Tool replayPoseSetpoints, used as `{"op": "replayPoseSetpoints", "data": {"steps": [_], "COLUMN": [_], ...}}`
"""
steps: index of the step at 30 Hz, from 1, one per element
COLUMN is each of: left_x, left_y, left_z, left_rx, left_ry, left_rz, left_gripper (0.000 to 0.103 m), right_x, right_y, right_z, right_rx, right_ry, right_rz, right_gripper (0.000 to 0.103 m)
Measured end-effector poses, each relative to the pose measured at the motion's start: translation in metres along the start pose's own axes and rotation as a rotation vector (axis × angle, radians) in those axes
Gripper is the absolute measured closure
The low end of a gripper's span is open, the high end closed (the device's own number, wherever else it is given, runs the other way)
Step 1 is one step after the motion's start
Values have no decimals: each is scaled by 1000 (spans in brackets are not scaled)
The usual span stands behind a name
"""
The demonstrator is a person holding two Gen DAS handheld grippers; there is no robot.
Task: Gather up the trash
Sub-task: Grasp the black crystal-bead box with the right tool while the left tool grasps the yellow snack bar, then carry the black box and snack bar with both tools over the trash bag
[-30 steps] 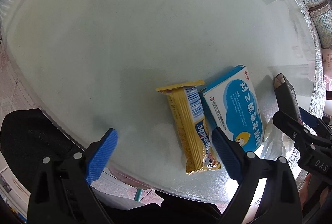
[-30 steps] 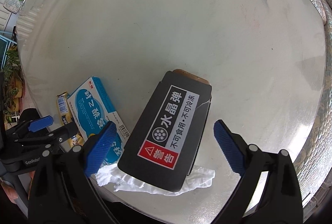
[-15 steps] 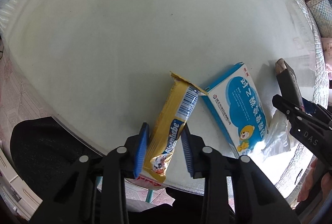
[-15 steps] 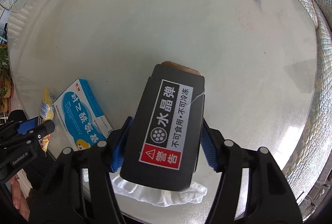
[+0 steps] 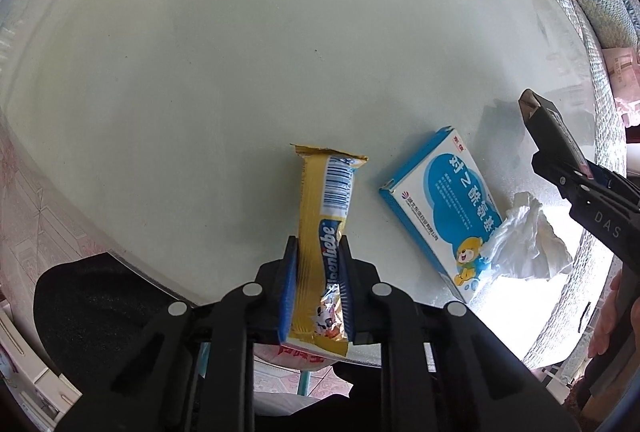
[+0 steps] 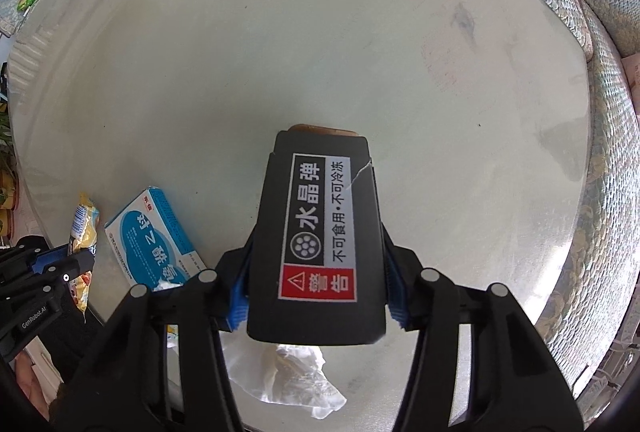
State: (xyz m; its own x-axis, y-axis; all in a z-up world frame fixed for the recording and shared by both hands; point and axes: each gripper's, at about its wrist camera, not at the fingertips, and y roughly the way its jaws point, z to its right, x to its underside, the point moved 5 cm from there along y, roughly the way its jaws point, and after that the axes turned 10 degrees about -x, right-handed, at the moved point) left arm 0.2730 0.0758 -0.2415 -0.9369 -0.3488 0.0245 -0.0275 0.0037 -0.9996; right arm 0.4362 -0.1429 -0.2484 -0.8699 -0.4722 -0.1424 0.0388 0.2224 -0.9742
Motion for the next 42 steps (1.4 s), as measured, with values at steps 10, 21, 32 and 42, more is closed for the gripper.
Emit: {"op": "replayPoseSetpoints", "data": {"steps": [10,21,32,42], "left_x": [-12,14,61,103], "left_y": [-37,-106,-129,-125], "left_z": [5,27,15,6], "left_rx": [-24,-44,-32,-40], "left_ry": [61,299,433,508], "left_rz": [81,202,232,266], "left_gripper": [84,84,84,84], "right_x": [30,82,149,207], "right_y": [-32,-114,-148,-150], "right_z": [-48,-98,-150,-186], "right_rx": [48,89,96,81], "right_ry": [-7,-47,-83,-85], "right_rz": [72,152,184,203], "right_gripper": [50,50,50,50]}}
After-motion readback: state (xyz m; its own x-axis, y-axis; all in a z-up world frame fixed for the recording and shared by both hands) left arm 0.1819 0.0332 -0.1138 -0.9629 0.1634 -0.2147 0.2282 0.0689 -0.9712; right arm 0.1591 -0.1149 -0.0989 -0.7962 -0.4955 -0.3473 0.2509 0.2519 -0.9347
